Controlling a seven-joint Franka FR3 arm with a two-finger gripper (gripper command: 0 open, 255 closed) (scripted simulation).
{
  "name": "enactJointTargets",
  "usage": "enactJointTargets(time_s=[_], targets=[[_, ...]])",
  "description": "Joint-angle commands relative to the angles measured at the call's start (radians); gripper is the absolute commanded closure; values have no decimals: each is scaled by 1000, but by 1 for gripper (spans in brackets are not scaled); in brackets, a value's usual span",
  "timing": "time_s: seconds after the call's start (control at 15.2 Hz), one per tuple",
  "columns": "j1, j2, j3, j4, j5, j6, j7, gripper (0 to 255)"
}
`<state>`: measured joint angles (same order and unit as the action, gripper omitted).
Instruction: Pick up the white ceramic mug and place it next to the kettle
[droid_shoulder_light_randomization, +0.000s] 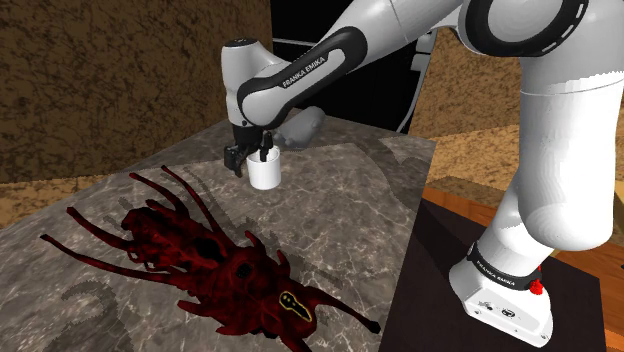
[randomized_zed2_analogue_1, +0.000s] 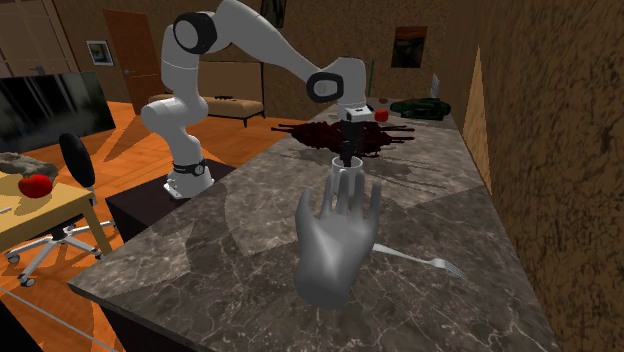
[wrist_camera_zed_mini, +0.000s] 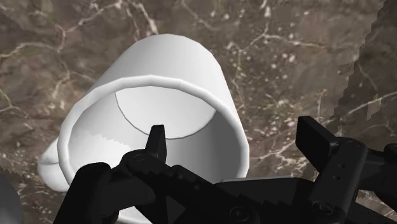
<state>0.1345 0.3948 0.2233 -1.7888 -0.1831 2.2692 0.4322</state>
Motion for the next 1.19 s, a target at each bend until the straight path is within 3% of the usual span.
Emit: enactJointTargets(time_s=[0.0, 0.07, 0.66, 1.12], targets=[[0, 0, 0, 0, 0, 0, 0, 0], [0, 0, 0, 0, 0, 0, 0, 255], [0, 0, 0, 0, 0, 0, 0, 255], [-4, -41, 8, 38, 17, -78, -15, 255]])
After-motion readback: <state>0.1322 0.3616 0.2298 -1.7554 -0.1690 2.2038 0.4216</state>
